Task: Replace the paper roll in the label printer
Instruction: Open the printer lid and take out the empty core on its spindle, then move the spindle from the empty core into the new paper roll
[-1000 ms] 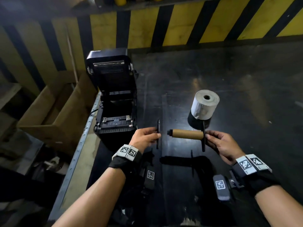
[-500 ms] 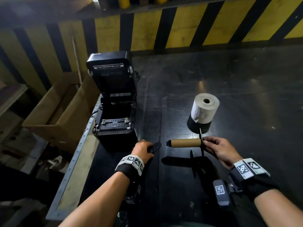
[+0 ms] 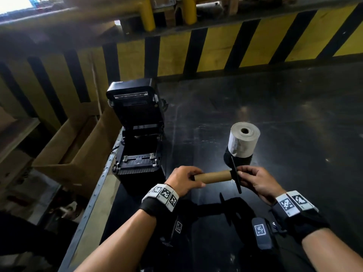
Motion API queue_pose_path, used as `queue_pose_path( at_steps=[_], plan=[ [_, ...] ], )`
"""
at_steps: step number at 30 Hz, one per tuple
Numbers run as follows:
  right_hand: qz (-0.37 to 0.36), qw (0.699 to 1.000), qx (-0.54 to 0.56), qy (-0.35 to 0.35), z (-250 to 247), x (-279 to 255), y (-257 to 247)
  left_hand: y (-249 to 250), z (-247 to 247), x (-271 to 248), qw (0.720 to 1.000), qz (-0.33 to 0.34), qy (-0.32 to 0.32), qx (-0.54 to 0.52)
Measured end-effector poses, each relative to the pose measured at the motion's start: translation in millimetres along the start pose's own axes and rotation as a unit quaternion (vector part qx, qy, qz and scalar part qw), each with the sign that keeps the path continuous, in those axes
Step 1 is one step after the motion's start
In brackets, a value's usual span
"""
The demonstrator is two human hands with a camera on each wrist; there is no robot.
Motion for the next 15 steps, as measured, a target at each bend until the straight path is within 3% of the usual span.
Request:
queue_pose_path(
  at_steps=[8,11,15],
  plan=[
    [-0.001,0.989,0.011,0.145,-94.2,-13.2,3.8,-53.7,-14.7,-17.1,0.994,-0.088,0.064,-0.014],
    [0.041,0.989,-0.048,0.131,-101.9,-11.1,18.9,-61.4,-7.3,-19.1,0.989,-0.123,0.076,-0.028],
    [0.067,0.968,-0.232,0.064,-77.5,-11.3,30.5,-48.1,19.3,-14.9,0.991,-0.125,0.042,0.03]
  ],
)
Point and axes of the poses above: each hand's wrist, its own x-axis towards the middle knuckle, its own z-axis out of the palm, y = z × x, the point moved 8 cm from there along x, towards the middle knuckle, and after that the axes turned 1 degree about -z, right-handed, at the moved point
